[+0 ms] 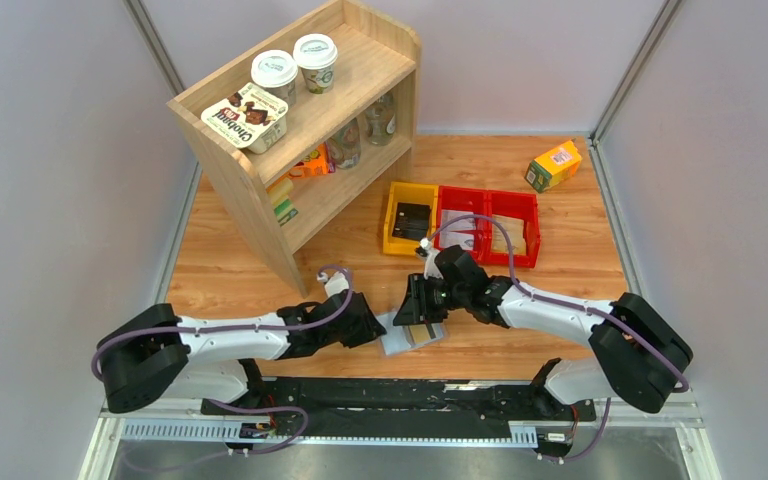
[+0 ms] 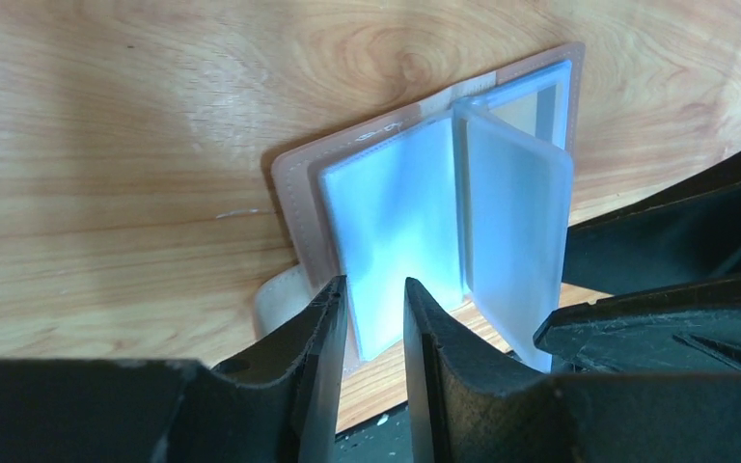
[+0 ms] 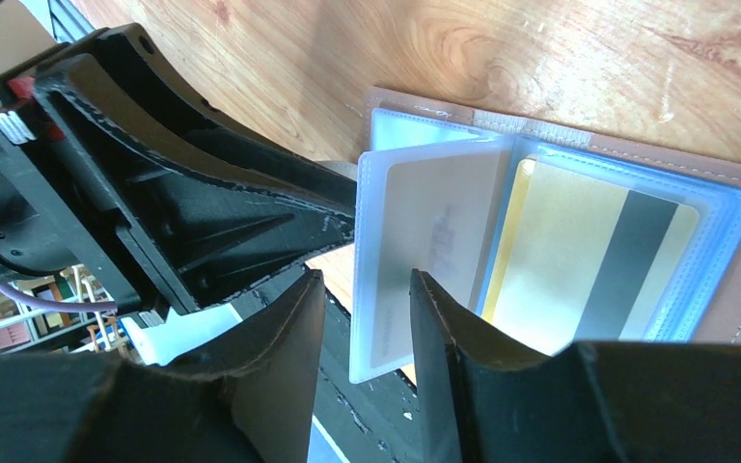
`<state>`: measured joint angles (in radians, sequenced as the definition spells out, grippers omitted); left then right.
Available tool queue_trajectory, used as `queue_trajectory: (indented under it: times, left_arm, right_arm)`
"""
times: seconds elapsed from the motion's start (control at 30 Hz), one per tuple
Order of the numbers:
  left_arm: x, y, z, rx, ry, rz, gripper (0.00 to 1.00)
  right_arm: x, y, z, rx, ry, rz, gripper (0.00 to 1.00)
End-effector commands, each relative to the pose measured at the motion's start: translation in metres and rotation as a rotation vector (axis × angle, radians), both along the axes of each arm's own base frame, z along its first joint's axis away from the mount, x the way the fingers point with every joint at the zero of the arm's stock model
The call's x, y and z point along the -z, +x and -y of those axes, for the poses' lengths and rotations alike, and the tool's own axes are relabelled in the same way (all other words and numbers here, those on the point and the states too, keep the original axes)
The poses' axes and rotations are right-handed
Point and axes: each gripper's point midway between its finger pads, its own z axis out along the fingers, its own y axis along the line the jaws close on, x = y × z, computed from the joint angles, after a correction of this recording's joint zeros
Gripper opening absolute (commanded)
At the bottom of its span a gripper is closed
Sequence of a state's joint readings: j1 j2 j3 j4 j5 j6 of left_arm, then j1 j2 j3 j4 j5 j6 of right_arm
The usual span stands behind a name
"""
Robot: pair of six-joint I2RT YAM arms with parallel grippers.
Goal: Take the credit cards out of the card holder
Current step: Remove the credit card from the card holder.
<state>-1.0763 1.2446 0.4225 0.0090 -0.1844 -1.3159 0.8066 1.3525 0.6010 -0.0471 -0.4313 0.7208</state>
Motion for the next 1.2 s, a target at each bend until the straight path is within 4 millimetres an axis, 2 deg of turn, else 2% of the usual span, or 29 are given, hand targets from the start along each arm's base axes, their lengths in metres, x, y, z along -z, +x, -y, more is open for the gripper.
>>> queue_trajectory:
  times: [0.0, 0.17, 0.3, 0.53, 0.8, 0.87, 0.97, 1.07, 1.17]
  left_arm:
    - [-0.005, 0.003, -0.017, -0.061, 0.019, 0.018, 0.37]
    - [-0.013, 0.005, -0.018, -0.066, 0.009, 0.039, 0.38]
    - [-0.014, 0.005, -0.017, -0.061, -0.001, 0.04, 0.38]
    - [-0.017, 0.006, -0.015, -0.063, -0.022, 0.047, 0.38]
    - [-0.018, 0.006, -0.018, -0.079, -0.037, 0.049, 0.38]
    - [-0.018, 0.006, -0.019, -0.083, -0.038, 0.052, 0.38]
    - [-0.02, 0.007, -0.018, -0.082, -0.041, 0.057, 0.38]
    - [-0.02, 0.007, -0.017, -0.076, -0.038, 0.06, 0.38]
    - [-0.023, 0.008, -0.012, -0.056, -0.044, 0.069, 0.38]
  right_arm:
    - [-0.019, 0.005, -0.012, -0.024, 0.077, 0.059, 0.43]
    - [-0.012, 0.005, -0.011, -0.02, 0.061, 0.044, 0.5]
    - [-0.015, 0.002, -0.014, -0.036, 0.082, 0.042, 0.57]
    - [-0.026, -0.003, -0.019, -0.071, 0.136, 0.052, 0.6]
    - [-0.025, -0.007, -0.023, -0.097, 0.167, 0.036, 0.64]
    - [-0.023, -0.003, -0.021, -0.079, 0.141, 0.043, 0.64]
    - [-0.008, 0.006, -0.009, -0.021, 0.034, 0.055, 0.63]
    - [0.007, 0.009, 0.003, 0.014, -0.056, 0.054, 0.59]
    - [0.016, 0.01, 0.006, 0.021, -0.086, 0.051, 0.55]
